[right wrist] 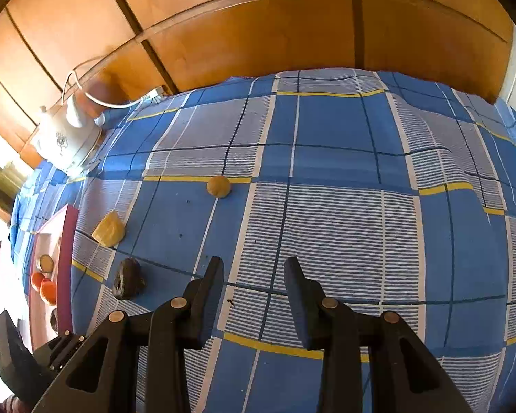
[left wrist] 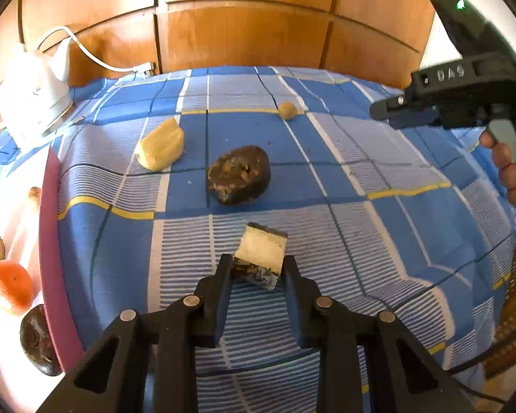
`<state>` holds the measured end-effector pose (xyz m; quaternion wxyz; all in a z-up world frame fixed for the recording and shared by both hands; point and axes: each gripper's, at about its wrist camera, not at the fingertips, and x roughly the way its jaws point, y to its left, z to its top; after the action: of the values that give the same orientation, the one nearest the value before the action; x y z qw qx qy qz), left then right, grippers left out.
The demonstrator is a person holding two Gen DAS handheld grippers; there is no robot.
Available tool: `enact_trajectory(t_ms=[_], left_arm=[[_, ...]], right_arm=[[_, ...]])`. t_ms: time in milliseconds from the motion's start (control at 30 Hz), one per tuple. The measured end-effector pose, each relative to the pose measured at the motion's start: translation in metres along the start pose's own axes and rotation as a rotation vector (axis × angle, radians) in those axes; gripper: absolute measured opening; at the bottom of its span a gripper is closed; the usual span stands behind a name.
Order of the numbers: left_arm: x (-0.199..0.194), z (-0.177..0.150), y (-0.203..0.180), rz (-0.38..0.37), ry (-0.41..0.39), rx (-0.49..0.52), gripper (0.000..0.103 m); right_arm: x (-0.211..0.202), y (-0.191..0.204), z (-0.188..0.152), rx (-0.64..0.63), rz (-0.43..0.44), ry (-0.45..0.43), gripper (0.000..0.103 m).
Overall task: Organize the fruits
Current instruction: 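Lift the pale block with the left gripper while right grasps the small round tan fruit, then hold the pale block in left while right lifts the small tan fruit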
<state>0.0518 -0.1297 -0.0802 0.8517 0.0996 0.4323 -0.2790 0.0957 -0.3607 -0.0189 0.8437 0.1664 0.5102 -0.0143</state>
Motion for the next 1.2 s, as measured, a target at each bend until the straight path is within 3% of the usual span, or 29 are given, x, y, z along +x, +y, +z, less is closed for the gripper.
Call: enact_trajectory(t_ms=[333,667,967,1067,1200], left_arm=[[0.002,-0.002,0.008,-0.061,-0.022,-0.046,0.029],[0.003,-0.002,0.013,-0.088,-0.027,-0.067,0.029],[0.005,-0.002,0.016,-0.106,-0.03,-0.081,0.029],[0.005,-0.002,0.016,-0.109,-0.029,-0.084,0.029],[0.005,-0.002,0.016,-0.109,-0.03,-0.084,0.029]], right_arm=[[0.019,0.023,-0.001,-0.053,0.063,0.067,0.037],[0.061,0.037,0.053,0.007,0.066,0.067,0.037],[0.101,0.048,0.082,-0.017,-0.048,0.104,0.037],[0.111,0.05,0.079,-0.058,-0.094,0.14,0.024],[0.1,0.053,0.07,-0.122,-0.103,0.12,0.024]])
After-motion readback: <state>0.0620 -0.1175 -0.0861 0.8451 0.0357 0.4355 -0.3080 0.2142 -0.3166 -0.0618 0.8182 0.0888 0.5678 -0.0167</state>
